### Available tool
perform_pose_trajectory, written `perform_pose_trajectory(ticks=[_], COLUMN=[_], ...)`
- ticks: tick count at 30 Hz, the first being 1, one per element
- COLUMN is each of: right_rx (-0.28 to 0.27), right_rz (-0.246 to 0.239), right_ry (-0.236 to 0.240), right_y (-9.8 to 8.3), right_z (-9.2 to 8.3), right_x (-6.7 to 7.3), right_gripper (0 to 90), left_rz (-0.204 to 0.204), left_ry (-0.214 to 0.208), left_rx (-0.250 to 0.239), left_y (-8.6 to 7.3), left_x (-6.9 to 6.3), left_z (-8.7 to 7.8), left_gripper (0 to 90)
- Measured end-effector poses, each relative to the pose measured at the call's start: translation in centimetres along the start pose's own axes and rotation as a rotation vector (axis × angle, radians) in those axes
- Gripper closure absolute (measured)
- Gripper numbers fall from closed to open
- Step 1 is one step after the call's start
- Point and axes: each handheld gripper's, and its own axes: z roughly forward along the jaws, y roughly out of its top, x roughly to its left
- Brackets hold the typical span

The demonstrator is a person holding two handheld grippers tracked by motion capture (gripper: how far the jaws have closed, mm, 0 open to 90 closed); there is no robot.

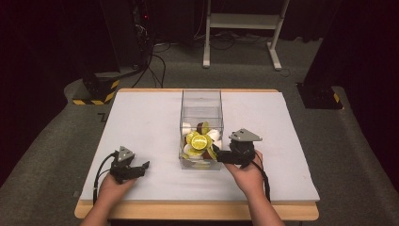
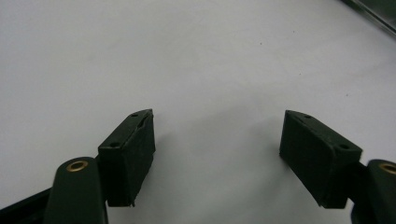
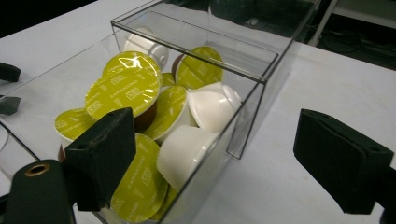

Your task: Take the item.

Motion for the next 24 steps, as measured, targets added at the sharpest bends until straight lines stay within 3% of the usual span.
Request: perform_pose_trajectory(ticks=[24], right_rx=[0.011], right_rz=[-0.039], right_ry=[0.048], right_y=[0.6], right_z=[1.9], right_x=[2.6], right_gripper=[13.6], left_rz=[0.001], left_ry=[0.0], left_rx=[0.0], left_y=[0.0], left_x=[0.0], left_z=[0.0], left_gripper=[26.7])
